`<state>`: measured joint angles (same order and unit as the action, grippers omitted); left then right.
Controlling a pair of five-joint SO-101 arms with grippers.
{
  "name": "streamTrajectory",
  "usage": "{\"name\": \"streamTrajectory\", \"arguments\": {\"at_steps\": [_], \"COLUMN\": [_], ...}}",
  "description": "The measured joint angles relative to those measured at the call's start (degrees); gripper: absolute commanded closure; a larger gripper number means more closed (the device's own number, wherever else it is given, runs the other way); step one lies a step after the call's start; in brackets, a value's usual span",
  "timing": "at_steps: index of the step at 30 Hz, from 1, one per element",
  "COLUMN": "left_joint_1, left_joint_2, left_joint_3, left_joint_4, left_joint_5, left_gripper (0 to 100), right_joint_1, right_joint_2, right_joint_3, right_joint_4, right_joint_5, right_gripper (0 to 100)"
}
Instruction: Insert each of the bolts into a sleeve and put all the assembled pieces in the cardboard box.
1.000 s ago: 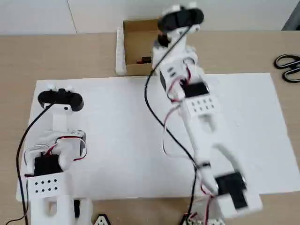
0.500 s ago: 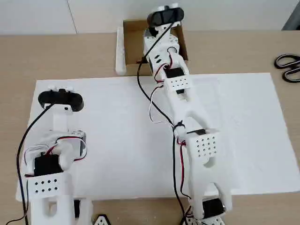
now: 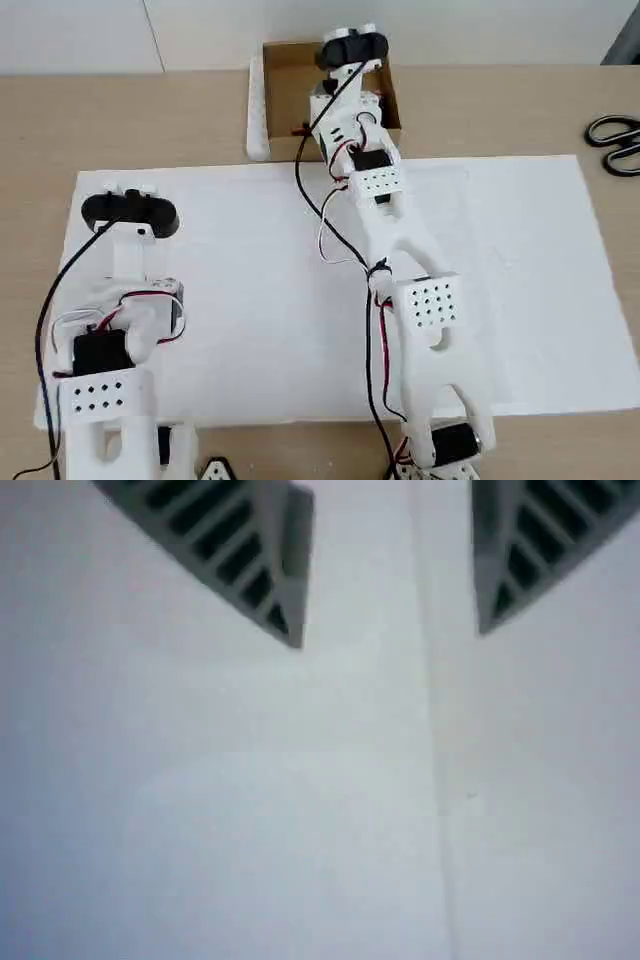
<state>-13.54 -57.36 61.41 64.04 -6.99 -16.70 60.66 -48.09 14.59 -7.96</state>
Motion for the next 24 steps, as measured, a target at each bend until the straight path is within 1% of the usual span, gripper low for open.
{"name": "streamTrajectory", "arguments": {"at_steps": [5,8,10,13,18,24], "left_joint_1": [0.0,0.0,0.0,0.0,0.0,0.0], "left_joint_2": [0.0,0.0,0.0,0.0,0.0,-1.4], "left_joint_3": [0.0,0.0,-0.6,-4.9,-13.8,-23.6], "left_joint_4": [0.0,0.0,0.0,1.8,6.9,17.4], "left_joint_5": [0.0,0.0,0.0,0.0,0.0,0.0], "left_gripper": [89,89,89,89,89,89], "right_joint_1": [0.3,0.4,0.5,0.8,0.9,0.9], "right_joint_2": [-0.1,-1.0,-3.2,-8.9,-21.9,-40.7], "right_joint_3": [-1.4,-1.4,-1.4,-1.4,-1.4,-1.5], "right_joint_4": [0.4,2.5,4.7,8.3,17.3,34.0], "right_joint_5": [0.0,-0.1,-0.1,-0.1,-0.1,-0.1], "right_gripper": [84.9,84.9,84.9,84.9,84.9,84.7]}}
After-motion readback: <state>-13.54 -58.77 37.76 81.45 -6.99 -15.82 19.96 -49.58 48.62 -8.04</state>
